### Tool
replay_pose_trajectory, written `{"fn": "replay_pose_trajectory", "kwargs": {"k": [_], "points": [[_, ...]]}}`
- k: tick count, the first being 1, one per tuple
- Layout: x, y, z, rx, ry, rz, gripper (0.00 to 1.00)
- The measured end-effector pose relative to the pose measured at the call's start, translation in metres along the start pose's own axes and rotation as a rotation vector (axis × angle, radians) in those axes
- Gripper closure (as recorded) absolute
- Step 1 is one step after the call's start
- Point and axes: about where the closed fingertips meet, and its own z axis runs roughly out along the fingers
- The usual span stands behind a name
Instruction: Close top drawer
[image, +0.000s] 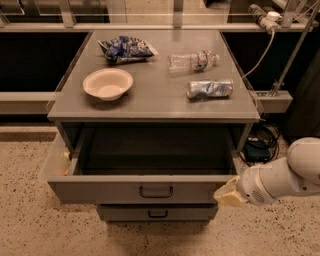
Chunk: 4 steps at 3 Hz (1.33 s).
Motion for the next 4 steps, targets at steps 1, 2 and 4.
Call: {"fn": "replay_pose_trajectory", "kwargs": {"k": [1, 2, 4], "points": [[-0.004, -0.003, 0.003, 0.001, -0.025, -0.007, 1.00], [-0.020, -0.012, 0.001, 0.065, -0.118, -0.011, 1.00], [-0.046, -0.034, -0.001, 0.163, -0.238, -0.023, 1.00]]}}
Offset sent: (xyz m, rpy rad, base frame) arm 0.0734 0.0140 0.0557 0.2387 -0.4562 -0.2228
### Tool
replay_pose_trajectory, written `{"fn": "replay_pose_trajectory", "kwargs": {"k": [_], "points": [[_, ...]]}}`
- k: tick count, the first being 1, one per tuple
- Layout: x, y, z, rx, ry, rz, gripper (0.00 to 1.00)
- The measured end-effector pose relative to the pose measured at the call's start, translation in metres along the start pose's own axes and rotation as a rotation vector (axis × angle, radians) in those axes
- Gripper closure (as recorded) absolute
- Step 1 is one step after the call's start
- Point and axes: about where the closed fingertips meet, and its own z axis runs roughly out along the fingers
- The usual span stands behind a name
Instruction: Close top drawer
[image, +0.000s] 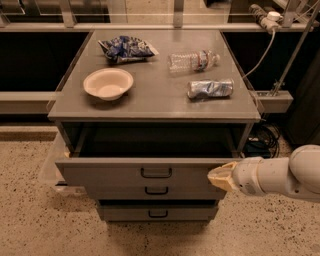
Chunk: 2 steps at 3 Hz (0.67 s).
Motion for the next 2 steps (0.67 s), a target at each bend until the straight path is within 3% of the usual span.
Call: {"fn": "replay_pose_trajectory", "kwargs": {"k": [2], "points": [[-0.009, -0.013, 0.041, 0.028, 0.028, -0.131, 1.00]]}}
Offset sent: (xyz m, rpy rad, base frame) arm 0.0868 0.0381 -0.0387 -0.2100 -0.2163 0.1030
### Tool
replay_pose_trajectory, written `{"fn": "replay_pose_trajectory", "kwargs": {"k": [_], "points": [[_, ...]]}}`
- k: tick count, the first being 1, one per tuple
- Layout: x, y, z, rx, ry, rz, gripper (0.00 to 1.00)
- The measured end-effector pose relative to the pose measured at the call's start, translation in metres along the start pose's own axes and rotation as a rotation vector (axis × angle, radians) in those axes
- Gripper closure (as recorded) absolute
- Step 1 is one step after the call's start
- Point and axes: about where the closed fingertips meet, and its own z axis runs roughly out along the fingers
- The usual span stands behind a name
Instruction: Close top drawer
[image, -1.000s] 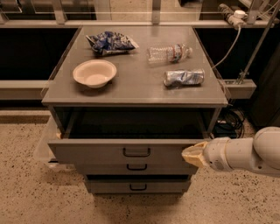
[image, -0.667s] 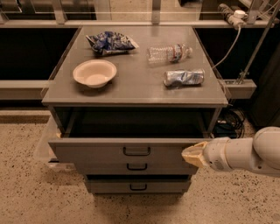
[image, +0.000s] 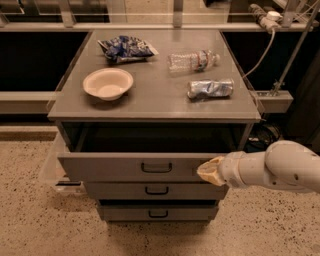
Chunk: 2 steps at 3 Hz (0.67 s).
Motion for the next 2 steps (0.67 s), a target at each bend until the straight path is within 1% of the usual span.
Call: {"fn": "replay_pose_trajectory", "kwargs": {"k": [2], "points": [[-0.027, -0.036, 0.035, 0.110, -0.020, -0.133, 1.00]]}}
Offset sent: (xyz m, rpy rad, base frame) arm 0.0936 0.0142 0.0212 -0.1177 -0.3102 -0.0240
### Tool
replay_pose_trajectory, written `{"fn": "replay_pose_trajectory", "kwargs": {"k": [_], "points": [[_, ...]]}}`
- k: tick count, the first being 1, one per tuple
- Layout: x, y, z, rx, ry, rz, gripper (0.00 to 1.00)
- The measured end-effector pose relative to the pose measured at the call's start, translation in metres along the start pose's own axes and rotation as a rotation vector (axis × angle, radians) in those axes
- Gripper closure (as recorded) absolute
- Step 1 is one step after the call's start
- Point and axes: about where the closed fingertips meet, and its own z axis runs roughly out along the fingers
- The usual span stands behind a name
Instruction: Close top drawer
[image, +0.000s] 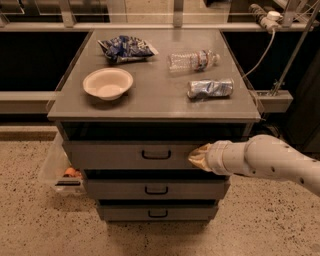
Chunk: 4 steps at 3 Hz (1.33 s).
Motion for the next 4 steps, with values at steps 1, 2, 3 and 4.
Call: {"fn": "replay_pose_trajectory", "kwargs": {"k": [1, 2, 3, 4], "points": [[0.002, -0.015, -0.006, 0.068, 0.006, -0.017, 1.00], [0.013, -0.016, -0.029, 0.092, 0.027, 0.022, 1.00], [0.034, -0.013, -0.068, 0.136, 0.066, 0.124, 1.00], [0.034, -0.013, -0.072, 0.142, 0.068, 0.132, 0.81]]}}
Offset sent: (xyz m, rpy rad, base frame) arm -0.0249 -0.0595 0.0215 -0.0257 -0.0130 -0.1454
